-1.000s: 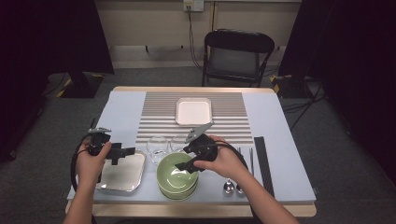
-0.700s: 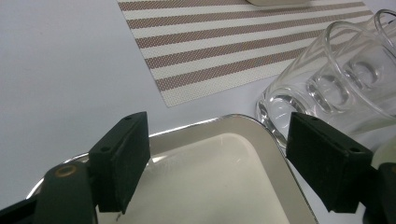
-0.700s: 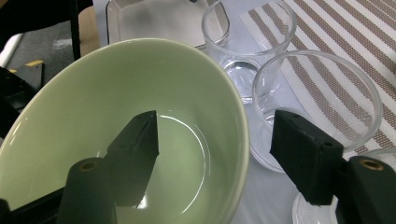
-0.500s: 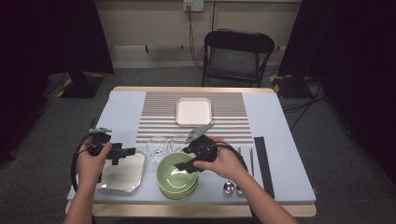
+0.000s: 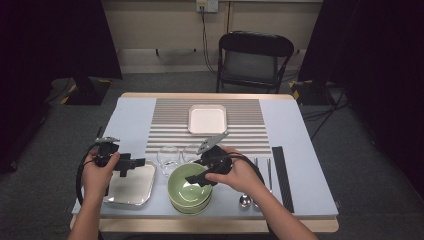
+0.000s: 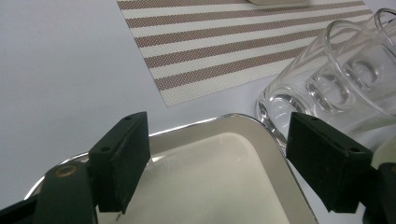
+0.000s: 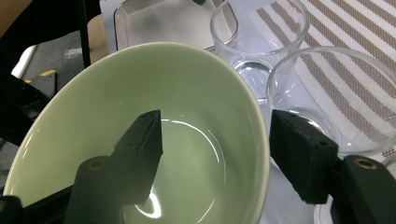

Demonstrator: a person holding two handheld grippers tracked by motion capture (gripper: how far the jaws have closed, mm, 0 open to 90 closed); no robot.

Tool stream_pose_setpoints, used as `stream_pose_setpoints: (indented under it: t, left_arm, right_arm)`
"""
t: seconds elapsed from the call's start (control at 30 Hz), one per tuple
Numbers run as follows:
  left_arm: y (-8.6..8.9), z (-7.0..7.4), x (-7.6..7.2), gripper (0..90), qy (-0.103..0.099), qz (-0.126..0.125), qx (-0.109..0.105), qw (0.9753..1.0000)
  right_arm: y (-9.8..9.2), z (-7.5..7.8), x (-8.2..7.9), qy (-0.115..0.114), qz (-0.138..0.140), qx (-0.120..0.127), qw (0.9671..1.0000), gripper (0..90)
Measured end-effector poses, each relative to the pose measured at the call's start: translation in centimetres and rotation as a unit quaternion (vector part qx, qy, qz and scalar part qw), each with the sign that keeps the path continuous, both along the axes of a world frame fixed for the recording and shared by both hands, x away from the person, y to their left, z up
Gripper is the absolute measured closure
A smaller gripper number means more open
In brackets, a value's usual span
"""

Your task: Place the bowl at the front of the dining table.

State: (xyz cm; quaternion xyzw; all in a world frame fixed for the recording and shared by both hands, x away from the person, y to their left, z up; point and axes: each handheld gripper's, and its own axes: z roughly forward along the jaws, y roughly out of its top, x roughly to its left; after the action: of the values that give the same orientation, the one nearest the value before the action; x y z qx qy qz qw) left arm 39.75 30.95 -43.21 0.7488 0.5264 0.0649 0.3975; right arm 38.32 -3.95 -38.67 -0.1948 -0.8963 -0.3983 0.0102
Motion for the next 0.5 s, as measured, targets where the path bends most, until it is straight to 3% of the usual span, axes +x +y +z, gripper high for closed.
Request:
stream_pose_setpoints:
  t: [0.5]
  left_arm:
    - [-0.08,-0.07,0.03,21.8,0.004,-0.003,0.003,1.0]
  right_arm:
    - [0.0,-0.17,0.0,0.002,-0.007,-0.015,0.9999,46.1]
